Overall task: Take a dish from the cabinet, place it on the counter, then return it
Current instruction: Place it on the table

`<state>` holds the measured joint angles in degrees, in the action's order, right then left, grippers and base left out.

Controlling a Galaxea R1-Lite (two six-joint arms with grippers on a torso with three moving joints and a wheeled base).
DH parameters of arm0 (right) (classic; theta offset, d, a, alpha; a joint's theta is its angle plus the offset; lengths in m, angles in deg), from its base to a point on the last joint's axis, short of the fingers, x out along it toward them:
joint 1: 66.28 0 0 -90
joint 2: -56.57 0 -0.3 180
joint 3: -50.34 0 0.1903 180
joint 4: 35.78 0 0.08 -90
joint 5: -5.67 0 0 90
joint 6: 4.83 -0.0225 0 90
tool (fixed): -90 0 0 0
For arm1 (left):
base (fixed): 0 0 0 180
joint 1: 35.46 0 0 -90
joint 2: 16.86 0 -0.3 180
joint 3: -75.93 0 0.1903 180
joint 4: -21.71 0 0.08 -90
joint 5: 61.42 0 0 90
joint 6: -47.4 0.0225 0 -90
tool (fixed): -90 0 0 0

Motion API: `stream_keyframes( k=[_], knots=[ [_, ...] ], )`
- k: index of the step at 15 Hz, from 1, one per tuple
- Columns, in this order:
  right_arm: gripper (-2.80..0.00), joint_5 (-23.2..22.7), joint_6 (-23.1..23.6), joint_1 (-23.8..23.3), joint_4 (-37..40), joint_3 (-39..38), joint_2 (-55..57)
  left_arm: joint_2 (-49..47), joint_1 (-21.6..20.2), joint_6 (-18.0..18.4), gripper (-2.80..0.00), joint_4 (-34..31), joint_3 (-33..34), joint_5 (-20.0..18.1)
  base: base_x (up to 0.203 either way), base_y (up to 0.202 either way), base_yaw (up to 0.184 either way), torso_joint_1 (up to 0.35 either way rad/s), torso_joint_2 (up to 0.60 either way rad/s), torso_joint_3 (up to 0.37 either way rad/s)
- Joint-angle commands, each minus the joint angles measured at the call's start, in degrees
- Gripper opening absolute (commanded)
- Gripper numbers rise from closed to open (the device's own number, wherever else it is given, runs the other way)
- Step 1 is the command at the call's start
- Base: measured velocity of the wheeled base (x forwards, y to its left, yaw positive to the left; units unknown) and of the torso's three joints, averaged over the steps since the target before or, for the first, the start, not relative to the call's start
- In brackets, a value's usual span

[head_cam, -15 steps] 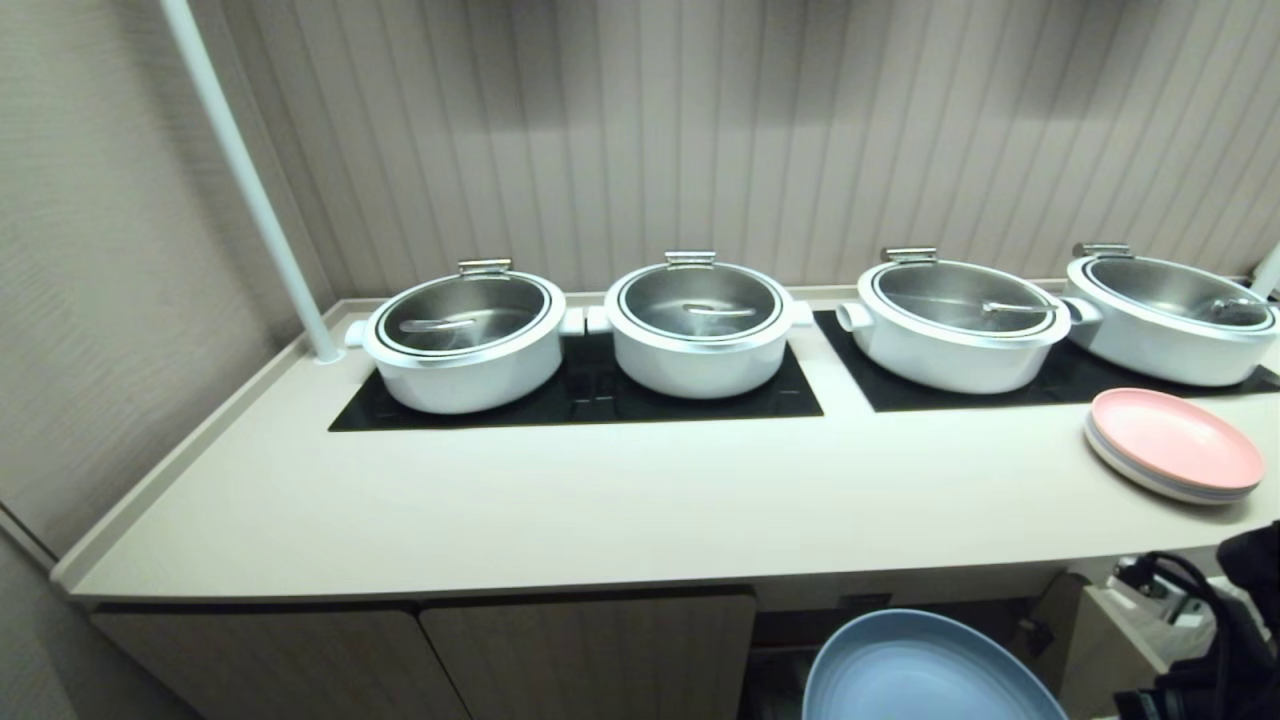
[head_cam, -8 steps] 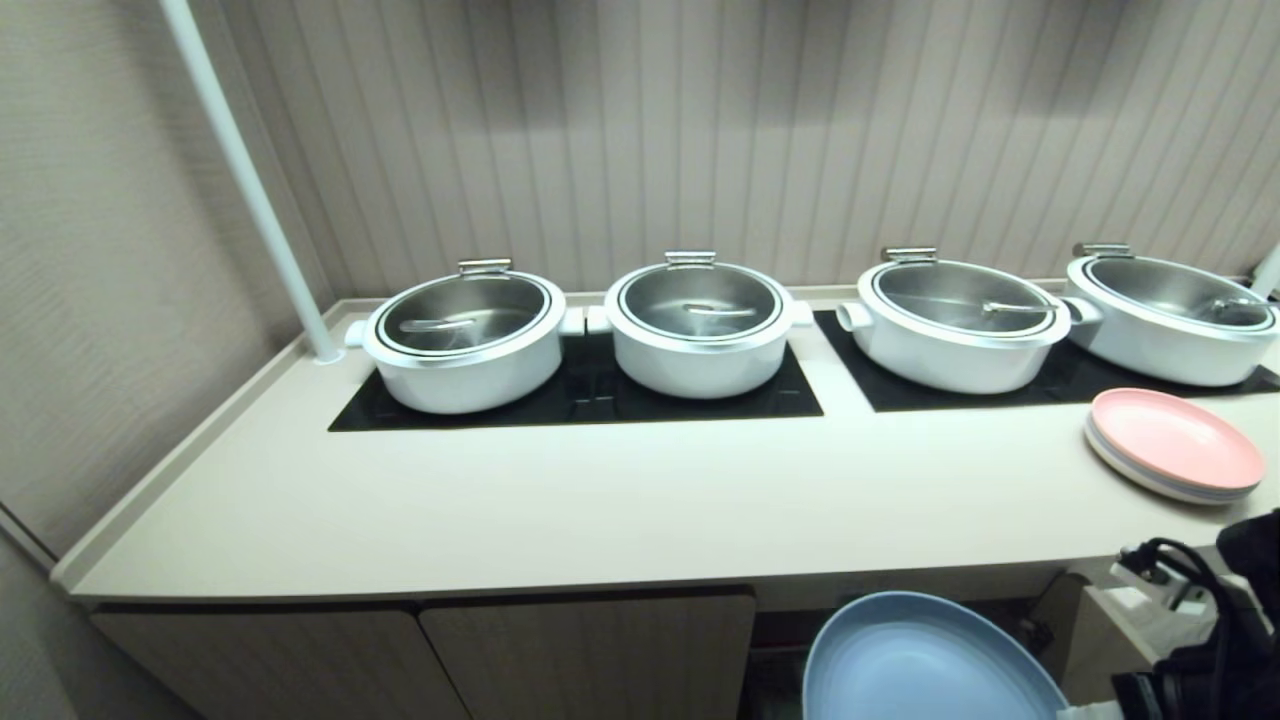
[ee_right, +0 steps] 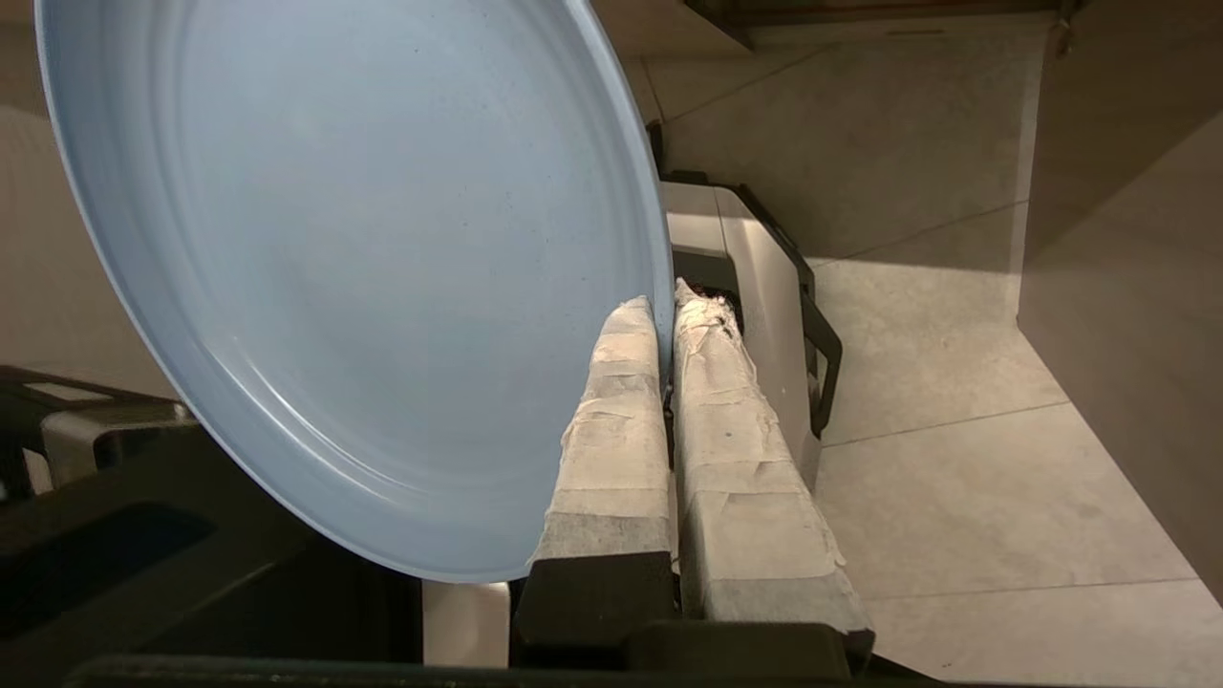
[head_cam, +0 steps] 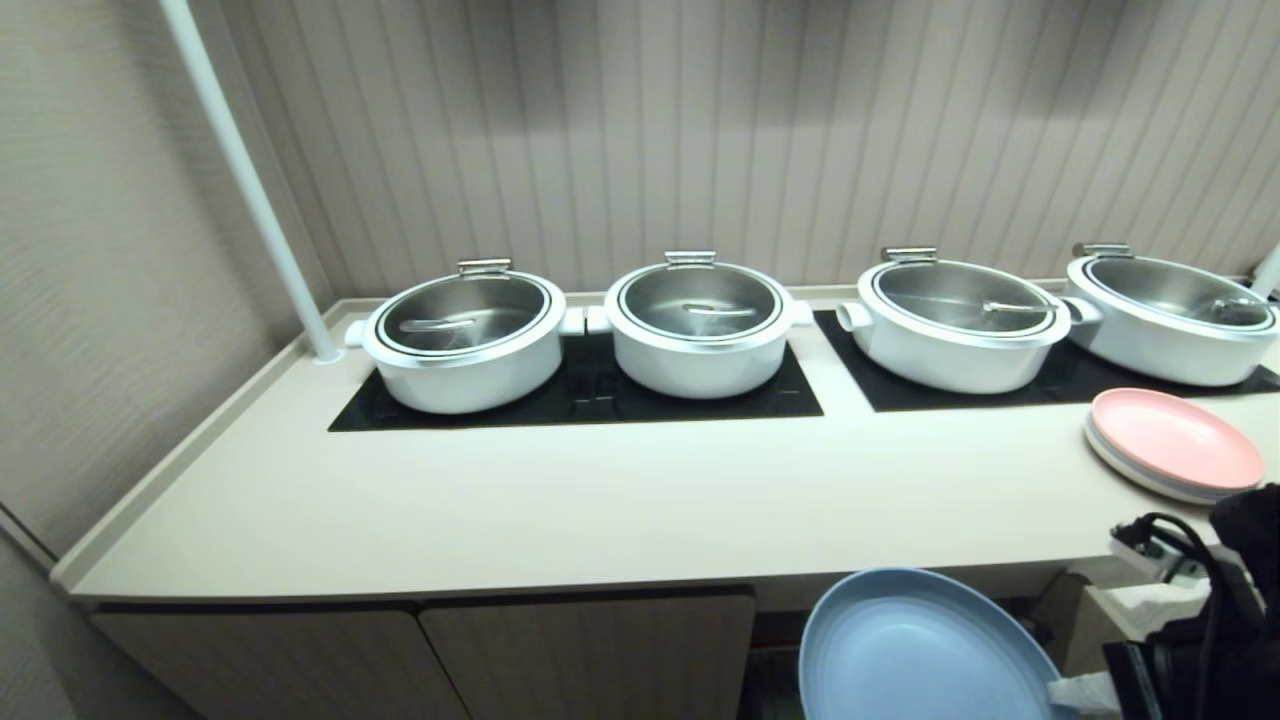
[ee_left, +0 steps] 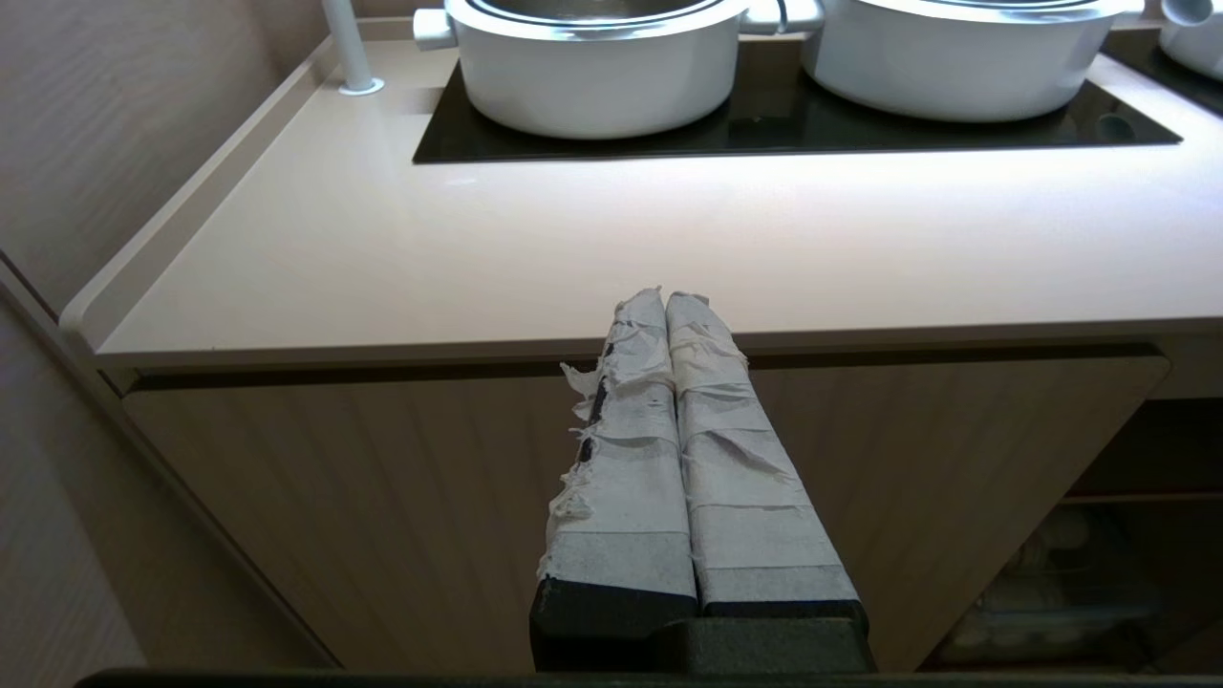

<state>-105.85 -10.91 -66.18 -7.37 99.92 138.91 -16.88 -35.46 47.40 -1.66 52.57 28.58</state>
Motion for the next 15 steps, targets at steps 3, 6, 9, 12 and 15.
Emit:
stream_keyframes(
  k=[3,6,9,12,15],
  knots=[
    [-2.8,-0.02,-1.99,-0.01,0.0,2.58,2.52,0.02,0.0,0.0,-2.8,0.0,0.0,0.0,0.0,0.0,0.0,0.0,0.0,0.0],
    [-2.8,0.82,-2.1,-0.02,-0.02,4.38,4.6,0.02,0.0,0.0,-2.8,0.0,0.0,0.08,0.0,0.0,0.0,0.0,0.0,0.0],
    [-2.8,1.07,-3.43,-0.09,-0.02,7.63,7.62,0.02,0.0,0.0,-2.8,0.0,0.0,0.0,0.0,0.0,0.0,0.0,0.0,0.0],
    [-2.8,2.19,-4.3,-0.41,-0.02,11.94,11.64,0.02,0.0,0.0,-2.8,0.0,0.0,0.0,0.0,0.0,0.0,0.0,0.0,0.0],
    [-2.8,2.45,-4.46,-1.03,-0.02,15.97,15.5,0.02,0.0,0.0,-2.8,0.0,0.0,0.05,0.0,0.0,0.0,0.0,0.0,0.0]
  ],
)
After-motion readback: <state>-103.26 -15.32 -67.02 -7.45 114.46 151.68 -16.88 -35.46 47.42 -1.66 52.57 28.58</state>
